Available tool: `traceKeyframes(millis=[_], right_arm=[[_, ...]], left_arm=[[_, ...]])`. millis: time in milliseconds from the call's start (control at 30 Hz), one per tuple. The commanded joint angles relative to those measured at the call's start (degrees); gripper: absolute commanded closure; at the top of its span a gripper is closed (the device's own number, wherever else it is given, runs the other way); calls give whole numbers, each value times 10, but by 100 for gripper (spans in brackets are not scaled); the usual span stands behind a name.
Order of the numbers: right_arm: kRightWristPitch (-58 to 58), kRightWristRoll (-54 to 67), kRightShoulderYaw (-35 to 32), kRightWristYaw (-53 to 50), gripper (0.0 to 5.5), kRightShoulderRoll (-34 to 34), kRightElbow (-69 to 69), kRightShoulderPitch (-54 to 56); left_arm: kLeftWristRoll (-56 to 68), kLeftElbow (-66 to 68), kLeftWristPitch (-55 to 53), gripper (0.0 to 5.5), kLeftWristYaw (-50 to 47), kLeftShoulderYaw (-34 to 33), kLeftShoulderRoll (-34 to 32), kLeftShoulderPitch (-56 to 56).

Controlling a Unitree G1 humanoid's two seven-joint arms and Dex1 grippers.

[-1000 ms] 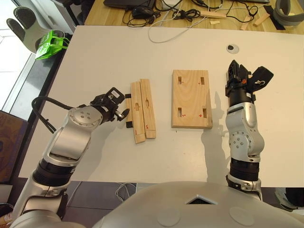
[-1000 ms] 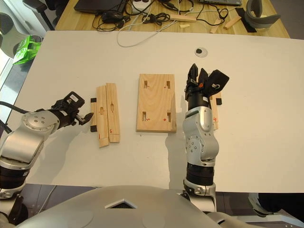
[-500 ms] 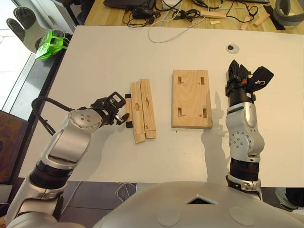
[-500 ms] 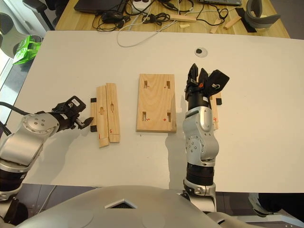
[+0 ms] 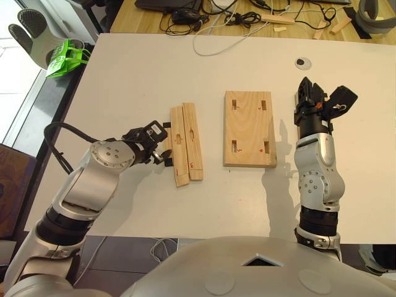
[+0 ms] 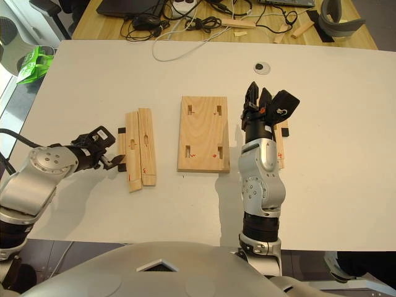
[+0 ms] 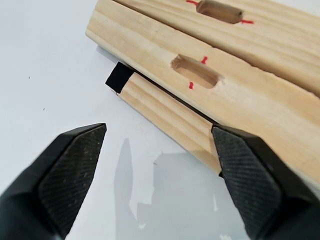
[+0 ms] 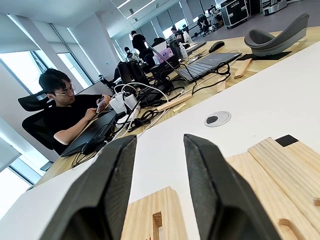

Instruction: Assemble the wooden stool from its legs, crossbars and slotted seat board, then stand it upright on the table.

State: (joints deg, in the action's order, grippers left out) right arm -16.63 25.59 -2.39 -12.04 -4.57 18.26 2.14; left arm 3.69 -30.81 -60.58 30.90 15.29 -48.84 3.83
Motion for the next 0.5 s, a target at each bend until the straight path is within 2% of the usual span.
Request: traceKeyframes(millis=[33, 500], right_arm=[[-1, 7, 1, -4, 375, -34, 5, 1], [1, 11, 1, -4, 375, -35, 2, 2]], left_arm=[[1, -5, -5, 163, 12, 6, -10, 4], [24, -40, -57, 163, 4, 11, 20, 1]])
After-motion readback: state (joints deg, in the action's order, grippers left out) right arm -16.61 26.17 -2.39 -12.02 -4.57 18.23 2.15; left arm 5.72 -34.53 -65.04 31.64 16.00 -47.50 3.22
